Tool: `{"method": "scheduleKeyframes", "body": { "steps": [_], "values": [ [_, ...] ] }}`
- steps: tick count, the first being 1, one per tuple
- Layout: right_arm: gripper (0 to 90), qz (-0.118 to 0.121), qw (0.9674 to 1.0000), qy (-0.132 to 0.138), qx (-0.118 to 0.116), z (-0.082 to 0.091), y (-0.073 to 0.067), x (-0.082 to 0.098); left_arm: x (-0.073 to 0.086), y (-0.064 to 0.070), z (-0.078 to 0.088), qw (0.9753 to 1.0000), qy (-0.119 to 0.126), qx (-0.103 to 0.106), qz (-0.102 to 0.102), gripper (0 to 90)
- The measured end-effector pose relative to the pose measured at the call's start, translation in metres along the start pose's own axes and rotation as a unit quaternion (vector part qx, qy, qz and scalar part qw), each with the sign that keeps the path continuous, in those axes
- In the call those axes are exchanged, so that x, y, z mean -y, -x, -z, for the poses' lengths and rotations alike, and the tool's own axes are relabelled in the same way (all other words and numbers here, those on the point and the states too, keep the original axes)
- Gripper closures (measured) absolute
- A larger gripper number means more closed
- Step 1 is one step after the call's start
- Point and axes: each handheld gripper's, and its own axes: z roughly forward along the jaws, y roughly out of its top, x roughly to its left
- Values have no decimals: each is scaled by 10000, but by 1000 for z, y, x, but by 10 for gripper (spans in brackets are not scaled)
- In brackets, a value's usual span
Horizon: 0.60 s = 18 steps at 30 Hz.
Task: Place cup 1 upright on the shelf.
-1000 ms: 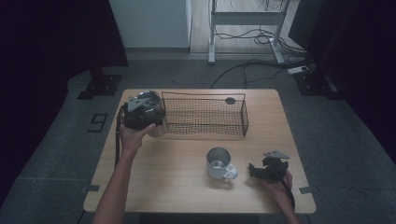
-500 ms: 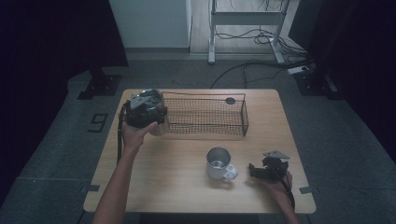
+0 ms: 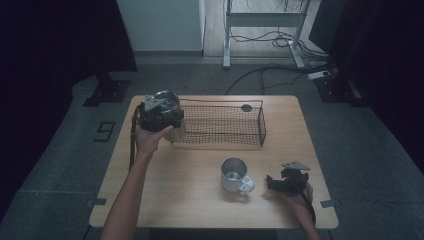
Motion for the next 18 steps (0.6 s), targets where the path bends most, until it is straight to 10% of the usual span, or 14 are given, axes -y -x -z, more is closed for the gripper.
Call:
{"method": "scheduleKeyframes", "body": {
  "steps": [18],
  "values": [
    [8, -13, 10000, -6, -1, 0, 0, 0, -11, 5, -20, 10000, 44, 35, -3, 42]
  ]
}}
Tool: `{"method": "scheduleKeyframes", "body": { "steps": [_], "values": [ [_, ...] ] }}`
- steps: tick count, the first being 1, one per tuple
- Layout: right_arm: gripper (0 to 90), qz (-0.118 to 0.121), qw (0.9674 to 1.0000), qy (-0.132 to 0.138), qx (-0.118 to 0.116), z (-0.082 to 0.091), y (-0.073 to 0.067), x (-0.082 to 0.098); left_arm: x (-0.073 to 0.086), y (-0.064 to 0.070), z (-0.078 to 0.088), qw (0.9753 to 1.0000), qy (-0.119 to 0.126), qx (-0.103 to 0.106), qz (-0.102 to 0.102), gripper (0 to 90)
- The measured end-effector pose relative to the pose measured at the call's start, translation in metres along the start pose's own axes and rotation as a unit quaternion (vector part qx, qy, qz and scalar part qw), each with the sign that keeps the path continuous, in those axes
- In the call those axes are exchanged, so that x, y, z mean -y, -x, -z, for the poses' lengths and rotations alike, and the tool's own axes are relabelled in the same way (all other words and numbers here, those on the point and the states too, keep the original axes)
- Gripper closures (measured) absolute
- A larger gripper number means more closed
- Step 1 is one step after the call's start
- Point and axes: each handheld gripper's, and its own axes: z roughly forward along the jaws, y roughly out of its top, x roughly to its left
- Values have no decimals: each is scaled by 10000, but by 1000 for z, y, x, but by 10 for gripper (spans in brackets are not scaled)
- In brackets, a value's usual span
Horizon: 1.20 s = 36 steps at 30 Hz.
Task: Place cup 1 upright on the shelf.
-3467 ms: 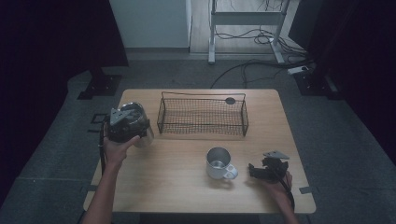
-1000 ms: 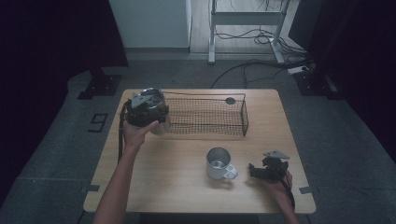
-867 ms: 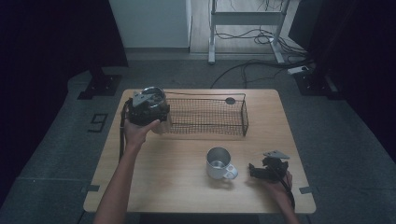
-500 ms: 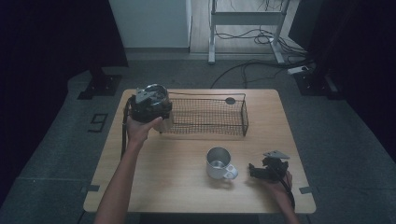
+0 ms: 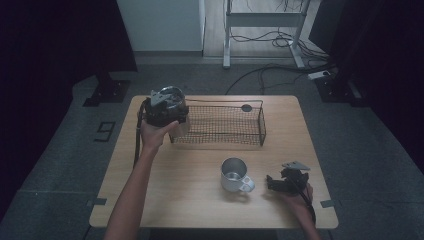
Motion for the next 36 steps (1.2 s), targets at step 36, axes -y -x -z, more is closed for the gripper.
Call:
{"method": "scheduleKeyframes", "body": {
  "steps": [36],
  "values": [
    [7, 7, 10000, -9, 2, 0, 0, 0, -20, 1, -50, 9998, -109, 96, 163, 42]
  ]
}}
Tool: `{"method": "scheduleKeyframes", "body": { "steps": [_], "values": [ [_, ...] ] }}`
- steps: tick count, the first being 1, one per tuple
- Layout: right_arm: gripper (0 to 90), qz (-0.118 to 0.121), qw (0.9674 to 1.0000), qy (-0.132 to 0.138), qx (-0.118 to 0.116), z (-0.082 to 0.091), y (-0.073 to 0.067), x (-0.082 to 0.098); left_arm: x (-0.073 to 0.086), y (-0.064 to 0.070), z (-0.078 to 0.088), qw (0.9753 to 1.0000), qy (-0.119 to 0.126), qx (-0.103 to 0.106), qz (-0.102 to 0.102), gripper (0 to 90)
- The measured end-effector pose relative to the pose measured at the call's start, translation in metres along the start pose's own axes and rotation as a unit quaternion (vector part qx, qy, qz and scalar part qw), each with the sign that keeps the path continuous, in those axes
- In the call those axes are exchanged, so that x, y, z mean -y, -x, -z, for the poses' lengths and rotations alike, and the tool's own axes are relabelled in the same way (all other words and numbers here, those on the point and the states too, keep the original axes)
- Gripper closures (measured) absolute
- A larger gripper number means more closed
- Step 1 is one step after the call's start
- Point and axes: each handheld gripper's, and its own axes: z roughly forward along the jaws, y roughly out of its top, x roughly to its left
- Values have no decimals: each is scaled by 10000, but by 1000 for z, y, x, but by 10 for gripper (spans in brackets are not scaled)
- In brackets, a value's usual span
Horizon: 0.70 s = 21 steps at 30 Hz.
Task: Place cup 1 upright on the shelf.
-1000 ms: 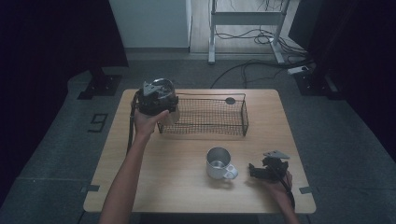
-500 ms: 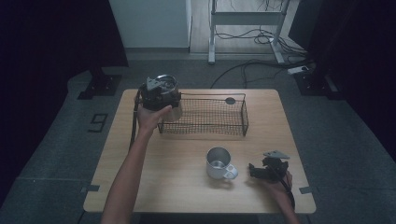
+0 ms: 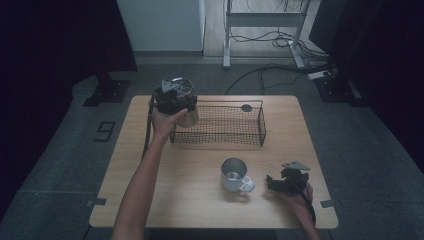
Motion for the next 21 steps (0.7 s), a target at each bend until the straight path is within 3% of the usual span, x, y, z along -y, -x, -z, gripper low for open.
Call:
{"method": "scheduleKeyframes", "body": {
  "steps": [10, 21],
  "values": [
    [7, 5, 10000, 9, -4, 0, 0, 0, -3, 7, -15, 9999, -61, -31, -91, 42],
    [7, 7, 10000, 3, -2, 0, 0, 0, -5, 10, -25, 10000, -66, 24, -61, 42]
  ]
}}
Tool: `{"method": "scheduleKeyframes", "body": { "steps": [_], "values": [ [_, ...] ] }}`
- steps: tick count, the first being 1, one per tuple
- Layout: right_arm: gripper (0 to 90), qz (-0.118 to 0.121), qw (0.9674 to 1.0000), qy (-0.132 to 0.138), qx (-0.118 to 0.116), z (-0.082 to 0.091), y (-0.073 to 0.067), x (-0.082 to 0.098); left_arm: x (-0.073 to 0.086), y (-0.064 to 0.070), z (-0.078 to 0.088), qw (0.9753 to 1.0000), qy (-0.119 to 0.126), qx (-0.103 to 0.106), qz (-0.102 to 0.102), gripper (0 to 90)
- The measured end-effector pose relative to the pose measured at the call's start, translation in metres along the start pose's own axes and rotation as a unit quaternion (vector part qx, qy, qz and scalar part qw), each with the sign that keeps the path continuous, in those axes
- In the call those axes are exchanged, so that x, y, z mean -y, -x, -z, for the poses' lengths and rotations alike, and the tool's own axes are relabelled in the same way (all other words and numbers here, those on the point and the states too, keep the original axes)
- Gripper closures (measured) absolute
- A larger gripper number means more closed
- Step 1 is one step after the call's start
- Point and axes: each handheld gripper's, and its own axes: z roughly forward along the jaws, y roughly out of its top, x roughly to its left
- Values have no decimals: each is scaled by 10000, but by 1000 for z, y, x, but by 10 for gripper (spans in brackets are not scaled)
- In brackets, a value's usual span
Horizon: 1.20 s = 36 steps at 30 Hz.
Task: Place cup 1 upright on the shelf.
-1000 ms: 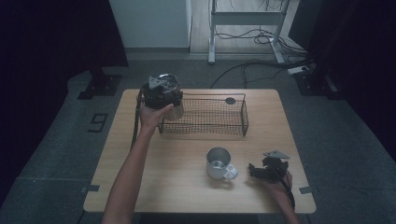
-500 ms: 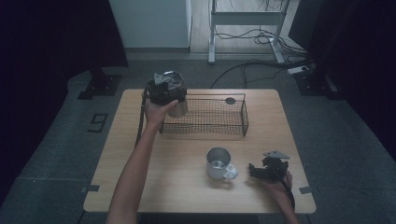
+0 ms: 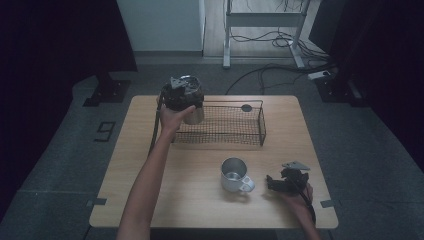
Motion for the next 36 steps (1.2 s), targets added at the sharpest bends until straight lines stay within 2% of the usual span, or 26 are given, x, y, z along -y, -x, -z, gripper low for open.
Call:
{"method": "scheduleKeyframes", "body": {
  "steps": [19, 23, 31, 36],
  "values": [
    [7, -4, 10000, -3, -1, 0, 0, 0, 14, 2, -19, 9999, -113, 0, 53, 42],
    [8, -11, 10000, 3, -6, 0, 0, 0, 19, 2, -24, 9998, -159, 1, 115, 42],
    [7, -7, 10000, -2, -1, 0, 0, 0, 23, 5, -30, 9998, -187, -8, 40, 42],
    [7, -9, 10000, 5, -6, 0, 0, 0, 28, 5, -34, 9998, -196, -23, 100, 42]
  ]
}}
